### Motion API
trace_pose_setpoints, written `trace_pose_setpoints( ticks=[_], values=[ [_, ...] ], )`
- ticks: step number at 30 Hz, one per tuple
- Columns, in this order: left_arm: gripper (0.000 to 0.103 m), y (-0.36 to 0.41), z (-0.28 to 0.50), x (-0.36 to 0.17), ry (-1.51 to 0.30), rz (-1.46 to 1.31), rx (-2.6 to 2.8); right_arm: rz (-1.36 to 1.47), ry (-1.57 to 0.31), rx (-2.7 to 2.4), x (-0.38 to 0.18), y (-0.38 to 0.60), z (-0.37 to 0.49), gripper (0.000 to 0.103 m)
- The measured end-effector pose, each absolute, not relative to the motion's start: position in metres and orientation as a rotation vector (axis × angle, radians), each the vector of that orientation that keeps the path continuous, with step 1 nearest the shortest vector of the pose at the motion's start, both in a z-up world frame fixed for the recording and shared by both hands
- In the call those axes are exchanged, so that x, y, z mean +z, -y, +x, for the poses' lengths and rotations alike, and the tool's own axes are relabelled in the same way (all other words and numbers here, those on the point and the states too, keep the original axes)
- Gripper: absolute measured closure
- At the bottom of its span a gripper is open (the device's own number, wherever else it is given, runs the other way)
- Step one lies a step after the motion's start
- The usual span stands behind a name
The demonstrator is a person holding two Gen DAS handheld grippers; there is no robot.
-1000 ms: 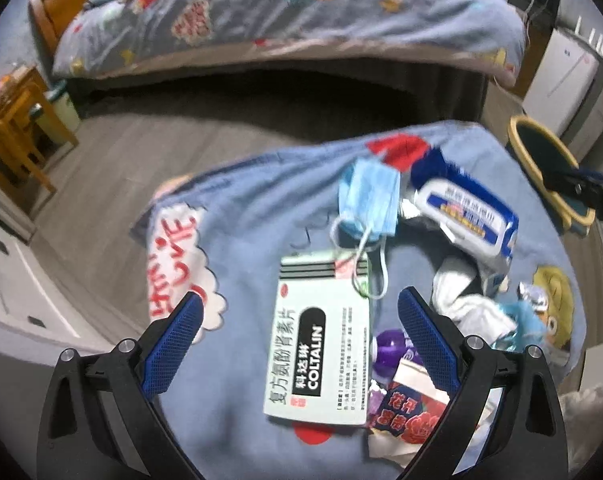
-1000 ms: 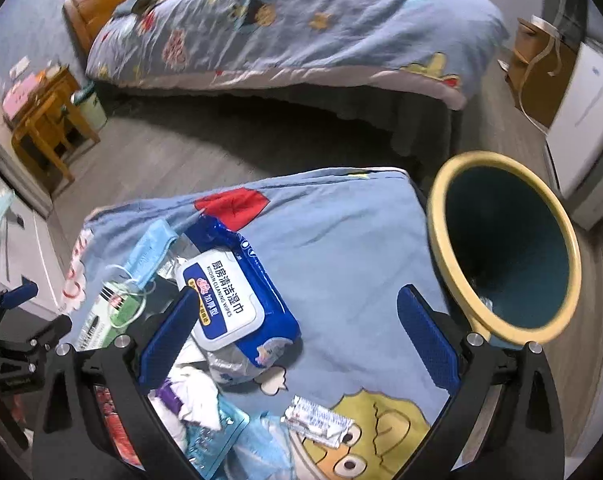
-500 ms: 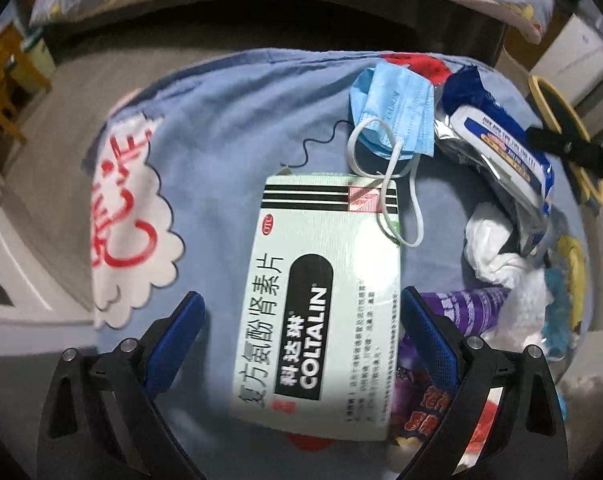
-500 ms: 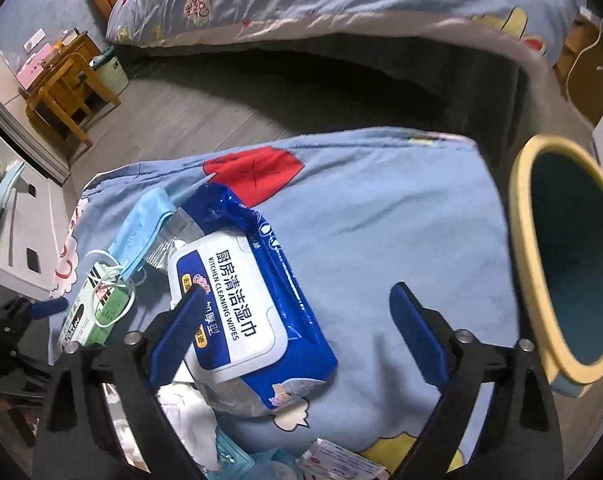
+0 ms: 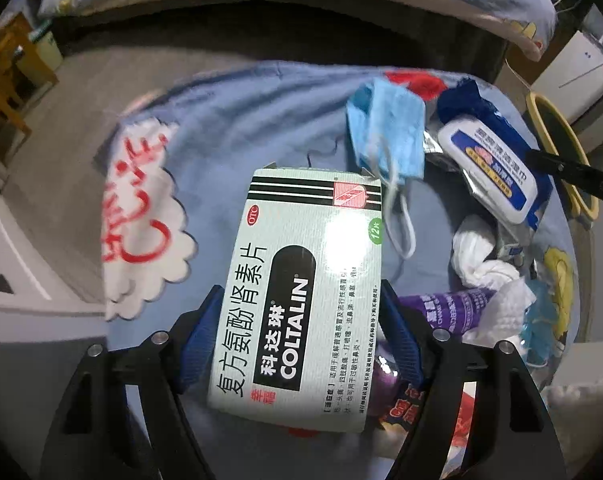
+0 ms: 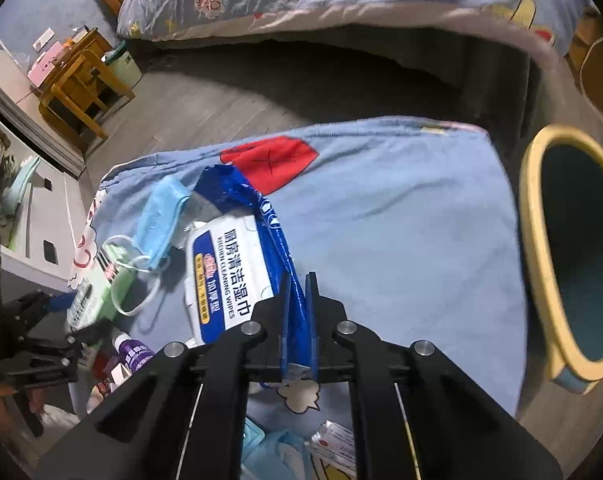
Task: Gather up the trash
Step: 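Grasp the COLTALIN box with left tool while right tool grasps the wet-wipe pack, then carry both items over the bin and open both tools to drop them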
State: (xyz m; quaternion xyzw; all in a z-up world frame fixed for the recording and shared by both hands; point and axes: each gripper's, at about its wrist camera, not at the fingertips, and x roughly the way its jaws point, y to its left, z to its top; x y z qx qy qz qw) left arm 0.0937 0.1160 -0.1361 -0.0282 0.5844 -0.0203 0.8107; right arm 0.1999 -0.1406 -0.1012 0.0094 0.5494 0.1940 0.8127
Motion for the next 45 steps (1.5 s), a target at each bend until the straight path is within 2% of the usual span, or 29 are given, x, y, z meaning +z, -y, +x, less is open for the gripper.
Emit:
trace_pose_setpoints(
  ticks=[11,18,29,33,39,45],
  values=[
    [0.028,-0.107,0.062,-0.072,-1.045,0.033,-0.004,-0.046,-1.034,0.354,-0.044,0.154,0.163,0.100],
    [0.028,-0.086,0.065,-0.058,-0.994,0.043,-0.044,-0.143,-1.006,0.311,-0.023,0.166,0.136,0.101],
    [0.028,-0.062,0.064,-0.054,-0.980,0.069,-0.089,-0.349,-1.131,0.171,-0.054,0.195,0.114,0.101],
    [0.028,-0.049,0.064,-0.053,-0.973,0.089,-0.110,-0.285,-1.141,0.154,-0.056,0.214,0.115,0.101],
    [0.028,-0.033,0.069,-0.052,-0.965,0.079,-0.151,-0.009,-1.181,0.265,-0.046,0.242,0.110,0.101],
    [0.028,-0.003,0.082,-0.063,-0.981,0.150,-0.185,-0.109,-1.176,0.289,-0.040,0.238,0.109,0.101]
  ],
)
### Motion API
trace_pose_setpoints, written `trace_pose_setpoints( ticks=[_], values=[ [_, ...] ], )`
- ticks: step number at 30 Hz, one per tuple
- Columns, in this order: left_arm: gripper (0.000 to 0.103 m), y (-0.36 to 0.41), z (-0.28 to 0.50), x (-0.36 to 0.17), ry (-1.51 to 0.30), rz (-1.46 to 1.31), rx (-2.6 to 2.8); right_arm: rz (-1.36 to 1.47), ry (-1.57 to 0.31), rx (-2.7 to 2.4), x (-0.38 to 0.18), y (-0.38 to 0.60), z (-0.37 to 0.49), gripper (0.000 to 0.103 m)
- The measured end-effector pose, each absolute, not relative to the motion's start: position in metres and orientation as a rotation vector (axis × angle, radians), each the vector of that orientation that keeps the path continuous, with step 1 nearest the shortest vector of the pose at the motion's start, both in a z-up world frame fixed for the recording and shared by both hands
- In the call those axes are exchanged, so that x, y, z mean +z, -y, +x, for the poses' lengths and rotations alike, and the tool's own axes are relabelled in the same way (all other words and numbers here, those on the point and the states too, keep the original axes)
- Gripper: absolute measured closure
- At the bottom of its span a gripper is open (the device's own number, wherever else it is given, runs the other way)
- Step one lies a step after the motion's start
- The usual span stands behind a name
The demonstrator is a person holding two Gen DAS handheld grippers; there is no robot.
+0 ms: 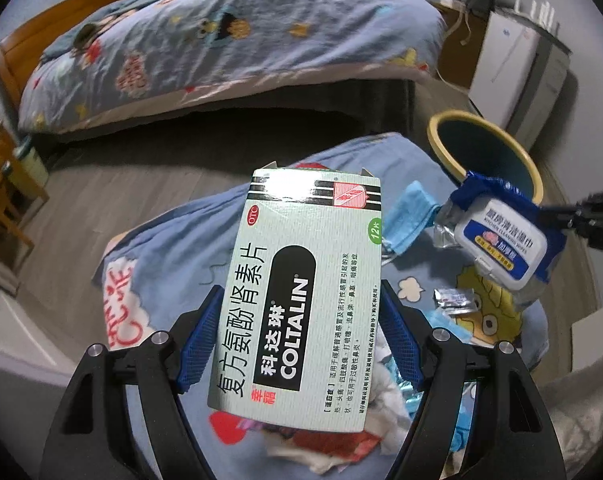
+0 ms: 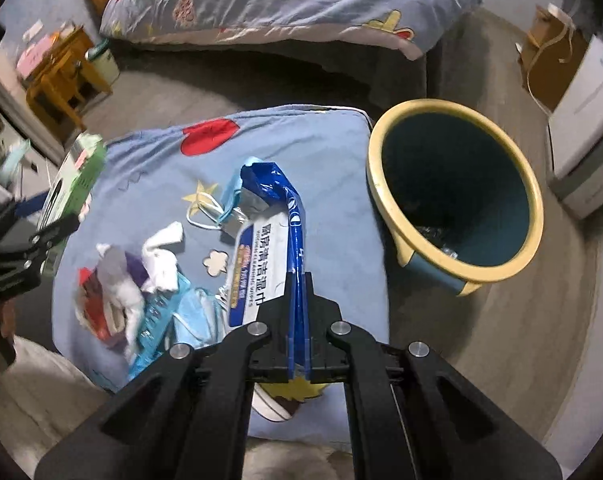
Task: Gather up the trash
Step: 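Carry both items over the bin and open both tools to drop them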
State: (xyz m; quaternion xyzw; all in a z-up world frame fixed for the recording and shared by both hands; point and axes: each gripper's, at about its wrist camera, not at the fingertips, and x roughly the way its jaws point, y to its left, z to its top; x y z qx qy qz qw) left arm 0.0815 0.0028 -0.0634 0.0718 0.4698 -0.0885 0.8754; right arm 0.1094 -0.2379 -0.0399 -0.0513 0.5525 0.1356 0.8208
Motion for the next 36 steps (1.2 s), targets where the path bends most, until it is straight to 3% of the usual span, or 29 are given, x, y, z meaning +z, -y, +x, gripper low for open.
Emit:
trace_pose_setpoints(
  ticks=[21,28,36],
  values=[
    [0.028,0.097,0.155,-0.160,-1.168,0.380,-0.251,-0.104,-1.168,0.279,-0.051,0.272,0.132,0.101],
    [0.028,0.089,0.155,-0.154,-1.158,0.346,-0.239,-0.013,-1.074,0.254,-0.022,0.295,0.129,0.101],
    [0.028,0.086,0.150,-0.094,-1.010,0.252,-0.261,0.025,-1.026,0.208,-0.010,0.307,0.141,0.101]
  ],
)
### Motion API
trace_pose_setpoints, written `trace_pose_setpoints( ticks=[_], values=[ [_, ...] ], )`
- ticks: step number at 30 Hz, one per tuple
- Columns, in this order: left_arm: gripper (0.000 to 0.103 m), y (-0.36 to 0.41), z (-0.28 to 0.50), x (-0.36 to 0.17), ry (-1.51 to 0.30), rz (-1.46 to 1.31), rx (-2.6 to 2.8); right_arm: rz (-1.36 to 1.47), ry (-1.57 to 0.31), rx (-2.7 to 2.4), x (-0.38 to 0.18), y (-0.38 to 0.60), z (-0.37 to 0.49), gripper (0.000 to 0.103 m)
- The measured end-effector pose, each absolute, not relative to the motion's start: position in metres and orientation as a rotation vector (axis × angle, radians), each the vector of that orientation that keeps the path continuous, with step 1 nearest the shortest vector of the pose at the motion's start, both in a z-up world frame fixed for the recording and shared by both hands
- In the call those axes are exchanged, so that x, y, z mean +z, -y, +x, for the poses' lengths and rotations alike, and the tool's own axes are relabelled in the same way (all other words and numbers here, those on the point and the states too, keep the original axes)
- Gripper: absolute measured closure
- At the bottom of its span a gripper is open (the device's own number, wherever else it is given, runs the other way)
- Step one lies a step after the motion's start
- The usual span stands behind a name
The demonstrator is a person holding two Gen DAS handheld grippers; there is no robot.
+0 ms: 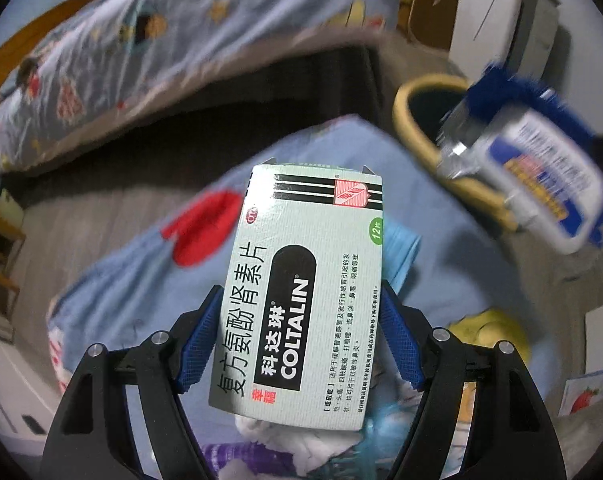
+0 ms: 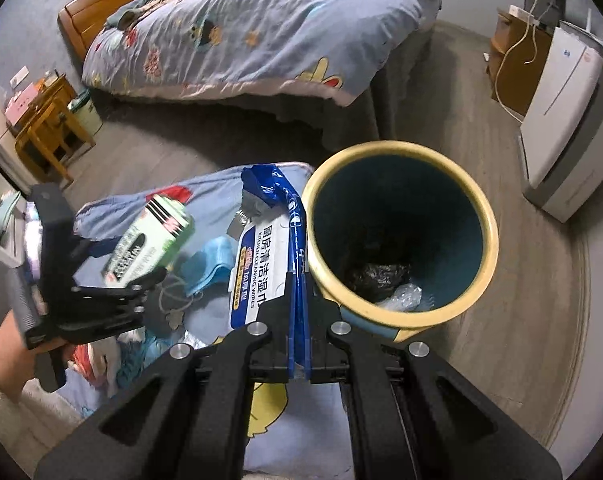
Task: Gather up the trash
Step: 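Carry both items over the bin and open both tools to drop them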
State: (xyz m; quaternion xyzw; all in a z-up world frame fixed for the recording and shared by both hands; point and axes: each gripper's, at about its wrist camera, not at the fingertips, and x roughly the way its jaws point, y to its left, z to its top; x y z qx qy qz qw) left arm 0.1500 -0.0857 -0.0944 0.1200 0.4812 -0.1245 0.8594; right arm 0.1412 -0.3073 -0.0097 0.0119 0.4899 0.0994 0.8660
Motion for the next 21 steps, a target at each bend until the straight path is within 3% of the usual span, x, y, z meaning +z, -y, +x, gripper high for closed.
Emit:
trace_pose_setpoints(
  ticks=[9,21],
  values=[
    [0.028,0.126,0.161,-0.045,-0.922,0.267,-0.365,0.127,-0.962,0.076,-0.007,0.357,0.168,0.101],
    [0.027,0.220,0.193,-0.048,-0.893,0.319,-0.506,0.254,-0.894,-0.099,-0.018,0.418,0.187,0.101]
  ],
)
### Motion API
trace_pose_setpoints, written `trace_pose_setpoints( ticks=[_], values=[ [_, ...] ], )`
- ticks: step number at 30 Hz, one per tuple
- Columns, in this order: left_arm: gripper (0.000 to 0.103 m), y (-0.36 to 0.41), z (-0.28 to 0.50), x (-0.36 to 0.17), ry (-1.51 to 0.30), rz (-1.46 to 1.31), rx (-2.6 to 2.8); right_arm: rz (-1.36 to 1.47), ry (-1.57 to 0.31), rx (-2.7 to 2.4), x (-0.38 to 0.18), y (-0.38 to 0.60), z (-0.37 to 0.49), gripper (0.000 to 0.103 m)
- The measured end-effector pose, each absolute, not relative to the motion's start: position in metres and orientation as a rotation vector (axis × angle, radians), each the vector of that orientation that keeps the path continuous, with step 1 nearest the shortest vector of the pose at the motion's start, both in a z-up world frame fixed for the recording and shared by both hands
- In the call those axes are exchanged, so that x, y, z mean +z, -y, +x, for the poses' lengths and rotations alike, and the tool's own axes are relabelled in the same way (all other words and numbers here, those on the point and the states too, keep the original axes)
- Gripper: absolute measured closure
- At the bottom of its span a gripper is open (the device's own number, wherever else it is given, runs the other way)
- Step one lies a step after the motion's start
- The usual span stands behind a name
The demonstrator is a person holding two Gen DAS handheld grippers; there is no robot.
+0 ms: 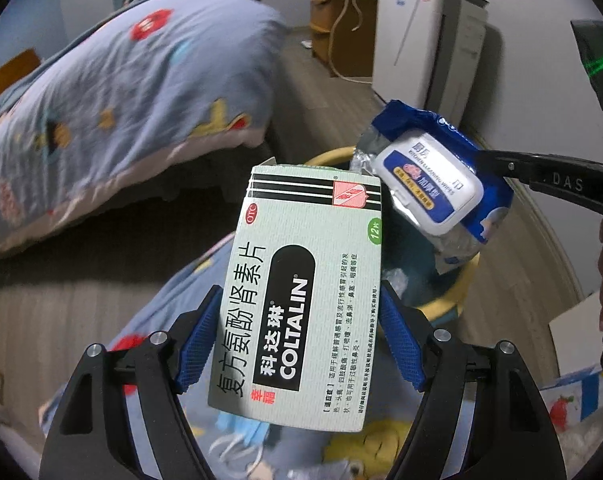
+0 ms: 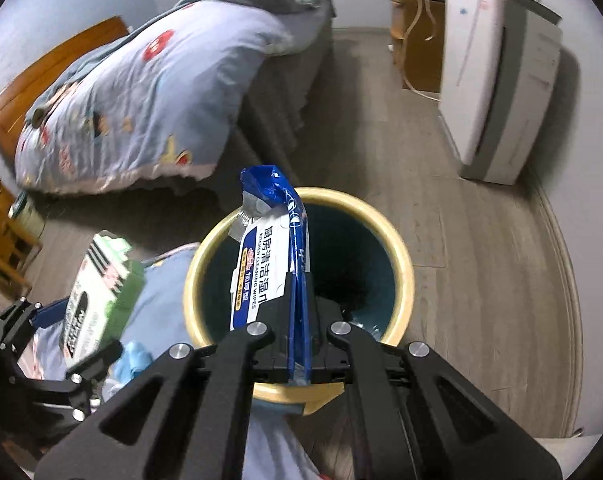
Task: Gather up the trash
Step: 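Carry both items over the bin and open both tools to drop them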
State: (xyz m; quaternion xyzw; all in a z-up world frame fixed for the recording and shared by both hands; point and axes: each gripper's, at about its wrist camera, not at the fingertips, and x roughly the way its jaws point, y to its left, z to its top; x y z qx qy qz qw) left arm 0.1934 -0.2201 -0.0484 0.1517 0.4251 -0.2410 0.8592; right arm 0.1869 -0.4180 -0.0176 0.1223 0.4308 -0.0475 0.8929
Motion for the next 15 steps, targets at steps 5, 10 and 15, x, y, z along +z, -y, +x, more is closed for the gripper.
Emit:
trace_pose_setpoints(
  ticks=[5,10,15],
  values=[
    [0.027,0.253,0.216,-0.062,-0.893,0.300,-0.543,0.324,-0.877,-0.127,-0.025,0.439,0.191,0.100],
    [0.011,0.264,0.227,-0.072,-0.899,0.271,-0.536,0.334,-0.889,-0.145,-0.032,0.447,0.194,0.067],
    [0.009,0.260,0.226,-0.077,-0.894,0.265,-0.521,0.352,-0.874,-0.153,-0.031,0.450,0.194,0.040]
  ],
)
